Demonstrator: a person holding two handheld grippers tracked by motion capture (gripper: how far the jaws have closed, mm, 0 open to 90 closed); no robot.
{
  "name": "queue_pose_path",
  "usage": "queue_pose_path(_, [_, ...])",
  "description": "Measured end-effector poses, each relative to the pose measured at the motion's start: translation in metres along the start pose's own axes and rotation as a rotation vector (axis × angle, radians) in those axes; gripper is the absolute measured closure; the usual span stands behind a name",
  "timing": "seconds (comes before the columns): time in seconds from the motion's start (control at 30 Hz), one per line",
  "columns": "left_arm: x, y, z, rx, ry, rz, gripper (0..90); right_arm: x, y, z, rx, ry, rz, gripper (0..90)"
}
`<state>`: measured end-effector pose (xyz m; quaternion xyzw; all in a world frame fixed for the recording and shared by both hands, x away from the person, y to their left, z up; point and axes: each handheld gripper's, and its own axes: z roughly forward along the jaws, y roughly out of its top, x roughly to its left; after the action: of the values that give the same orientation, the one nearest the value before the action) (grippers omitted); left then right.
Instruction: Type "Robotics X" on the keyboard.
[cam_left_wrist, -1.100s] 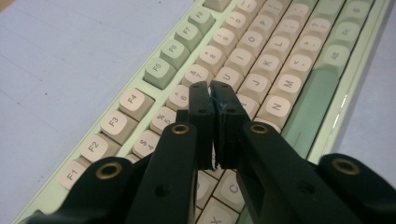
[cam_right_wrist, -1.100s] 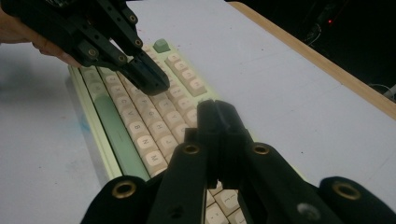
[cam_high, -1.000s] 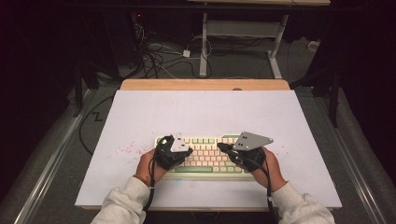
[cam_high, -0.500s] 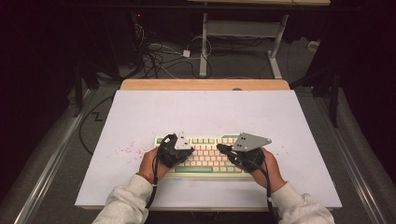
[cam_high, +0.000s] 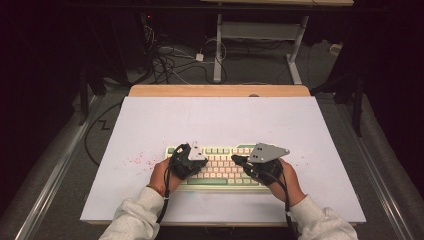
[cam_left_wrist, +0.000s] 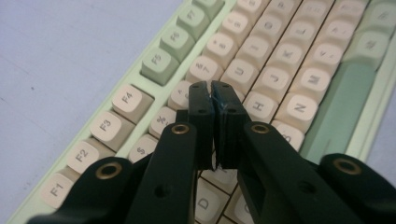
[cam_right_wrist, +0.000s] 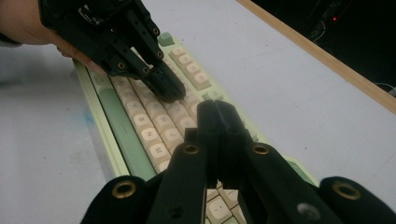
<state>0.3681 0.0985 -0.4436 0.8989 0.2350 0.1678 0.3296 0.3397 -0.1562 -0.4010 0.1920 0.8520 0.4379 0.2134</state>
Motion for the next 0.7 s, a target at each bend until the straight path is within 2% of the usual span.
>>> queue_pose_path(0.13, [0.0,0.0,-0.012,-0.058,0.005,-0.001,85.0,-0.001,0.0,-0.001,-0.006,-0.002,-0.004,90.0])
queue_pose_path(0.23, [0.001,-0.001,-0.019,-0.079,0.014,-0.005,85.0,-0.001,0.0,-0.001,-0.004,-0.003,-0.001,90.0])
queue_pose_path(0.7, [0.003,-0.025,-0.042,-0.109,0.043,-0.016,85.0,-0.004,-0.002,0.004,0.019,-0.002,0.009,90.0])
